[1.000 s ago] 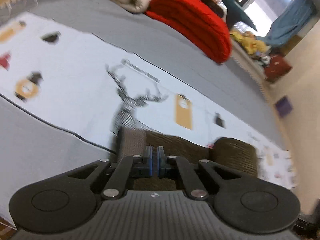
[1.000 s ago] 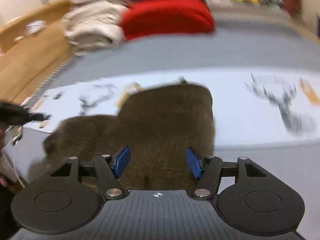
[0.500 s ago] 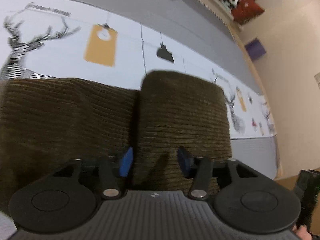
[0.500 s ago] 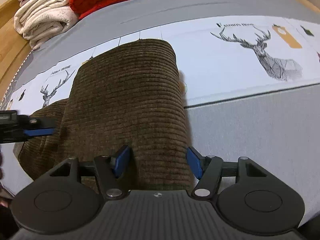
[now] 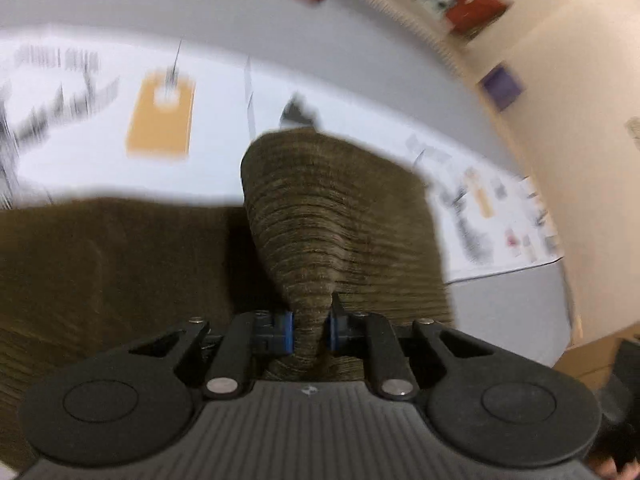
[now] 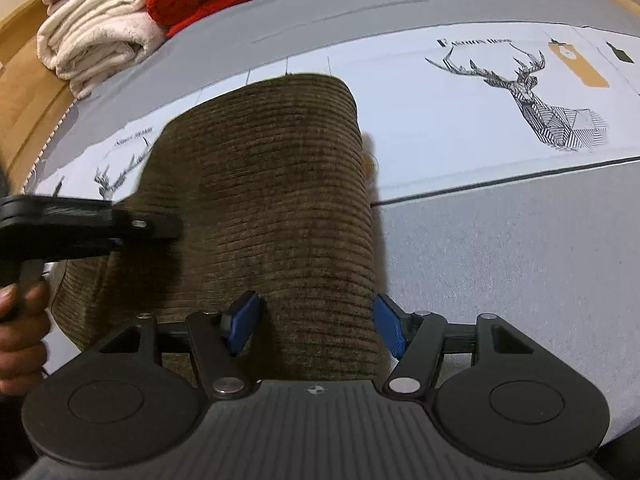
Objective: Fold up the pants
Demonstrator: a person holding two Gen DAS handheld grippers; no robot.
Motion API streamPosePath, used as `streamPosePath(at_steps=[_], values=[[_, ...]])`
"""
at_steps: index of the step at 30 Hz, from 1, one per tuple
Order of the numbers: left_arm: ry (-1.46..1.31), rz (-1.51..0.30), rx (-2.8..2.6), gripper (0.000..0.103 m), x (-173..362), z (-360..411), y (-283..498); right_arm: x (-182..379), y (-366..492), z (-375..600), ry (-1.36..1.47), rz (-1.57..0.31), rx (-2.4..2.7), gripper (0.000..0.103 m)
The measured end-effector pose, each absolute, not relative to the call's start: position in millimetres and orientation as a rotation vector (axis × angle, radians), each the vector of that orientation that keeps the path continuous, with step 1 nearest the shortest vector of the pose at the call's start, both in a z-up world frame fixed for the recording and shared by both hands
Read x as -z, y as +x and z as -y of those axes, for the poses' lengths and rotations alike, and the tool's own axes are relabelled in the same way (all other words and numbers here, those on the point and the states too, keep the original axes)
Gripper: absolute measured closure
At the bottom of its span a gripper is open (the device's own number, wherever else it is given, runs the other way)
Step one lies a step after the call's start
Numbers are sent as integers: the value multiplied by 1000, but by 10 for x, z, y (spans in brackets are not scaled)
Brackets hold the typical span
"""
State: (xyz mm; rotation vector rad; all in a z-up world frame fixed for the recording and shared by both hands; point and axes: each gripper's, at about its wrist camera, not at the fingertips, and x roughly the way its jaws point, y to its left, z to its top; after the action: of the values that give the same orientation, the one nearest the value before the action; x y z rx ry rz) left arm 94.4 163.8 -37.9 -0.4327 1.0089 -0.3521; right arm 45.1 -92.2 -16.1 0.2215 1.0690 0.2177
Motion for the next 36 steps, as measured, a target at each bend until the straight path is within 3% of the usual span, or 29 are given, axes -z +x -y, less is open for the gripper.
streamPosePath(at_steps=[4, 6, 10, 11, 12, 13, 15, 26, 28, 29, 32, 36], values=[[-396, -871, 327, 87, 28, -2180, 558, 97, 492, 854, 250, -1033, -252, 31], [-423, -847, 245, 87, -16, -2616, 374, 90, 519, 761, 266, -1024, -307, 21], [-438, -859, 70, 83, 69, -3332, 171, 125, 563, 482, 238, -1032, -402, 20], [-461, -886, 30, 77, 153, -3456, 178, 139, 577, 416, 225, -1034, -417, 20], [-476, -909, -8, 59, 236, -3534, 216, 160, 598, 356, 221, -1038, -430, 20], [-485, -931, -30, 28, 299, -3587, 241, 188, 630, 304, 228, -1051, -446, 20], [-490, -950, -44, 1, 380, -3662, 300, 238, 702, 217, 259, -1082, -482, 20], [-722, -1163, -12, 3, 1026, -3719, 727, 672, 1041, 36, 405, -1216, -449, 18], [-686, -1163, -17, 10, 1004, -3616, 758, 685, 1036, 6, 397, -1195, -448, 32], [-656, -1159, -27, 12, 971, -3576, 778, 663, 1017, -9, 385, -1181, -448, 46], [-601, -1138, -52, 33, 852, -3487, 807, 523, 973, 16, 372, -1125, -445, 70], [-622, -1108, -36, 52, 734, -3323, 852, 189, 982, 248, 392, -1008, -460, 83]])
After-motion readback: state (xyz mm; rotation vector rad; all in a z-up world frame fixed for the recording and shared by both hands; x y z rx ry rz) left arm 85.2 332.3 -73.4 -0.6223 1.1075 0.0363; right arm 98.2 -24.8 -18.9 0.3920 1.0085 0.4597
